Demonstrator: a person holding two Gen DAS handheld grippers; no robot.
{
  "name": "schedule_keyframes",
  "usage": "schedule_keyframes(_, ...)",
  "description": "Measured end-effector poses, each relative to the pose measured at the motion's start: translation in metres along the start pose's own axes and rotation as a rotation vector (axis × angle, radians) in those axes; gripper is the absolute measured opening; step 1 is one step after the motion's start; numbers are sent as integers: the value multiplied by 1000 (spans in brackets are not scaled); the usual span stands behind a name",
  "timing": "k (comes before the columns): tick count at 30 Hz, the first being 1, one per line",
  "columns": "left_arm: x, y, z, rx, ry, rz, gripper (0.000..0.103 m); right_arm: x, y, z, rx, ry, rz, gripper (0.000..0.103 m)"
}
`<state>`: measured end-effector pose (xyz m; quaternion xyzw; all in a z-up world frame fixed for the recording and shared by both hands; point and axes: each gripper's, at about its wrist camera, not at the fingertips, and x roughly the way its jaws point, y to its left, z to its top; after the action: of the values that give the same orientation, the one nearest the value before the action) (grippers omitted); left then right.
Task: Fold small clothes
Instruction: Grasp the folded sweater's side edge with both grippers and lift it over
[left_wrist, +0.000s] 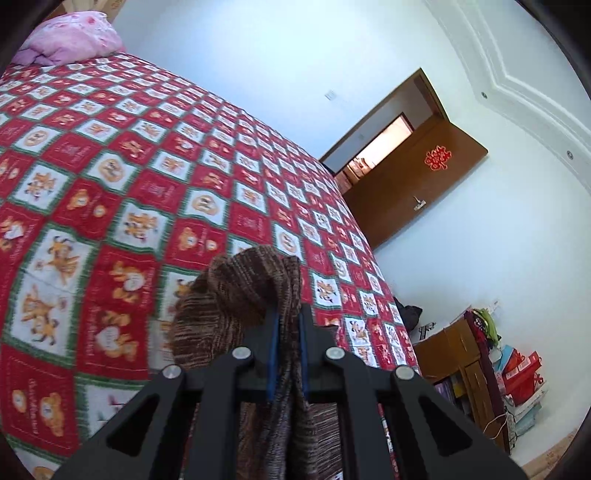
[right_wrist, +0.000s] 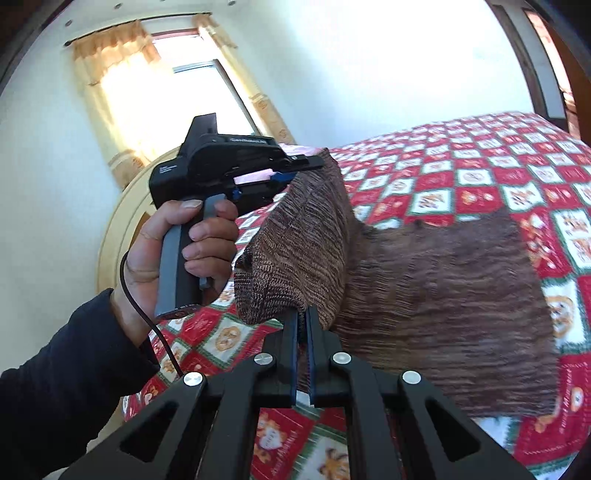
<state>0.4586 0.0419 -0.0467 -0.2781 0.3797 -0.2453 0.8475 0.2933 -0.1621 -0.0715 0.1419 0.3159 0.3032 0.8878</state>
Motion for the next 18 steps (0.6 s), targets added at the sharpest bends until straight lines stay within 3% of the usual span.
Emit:
schedule_keyframes(8, 43, -37, -5, 40, 58, -29, 10, -22, -35, -13, 126, -6, -49, 3)
schedule_keyframes(18, 91, -69, -24, 87, 146, -51, 10, -45, -93, -36, 294, 55, -104, 3)
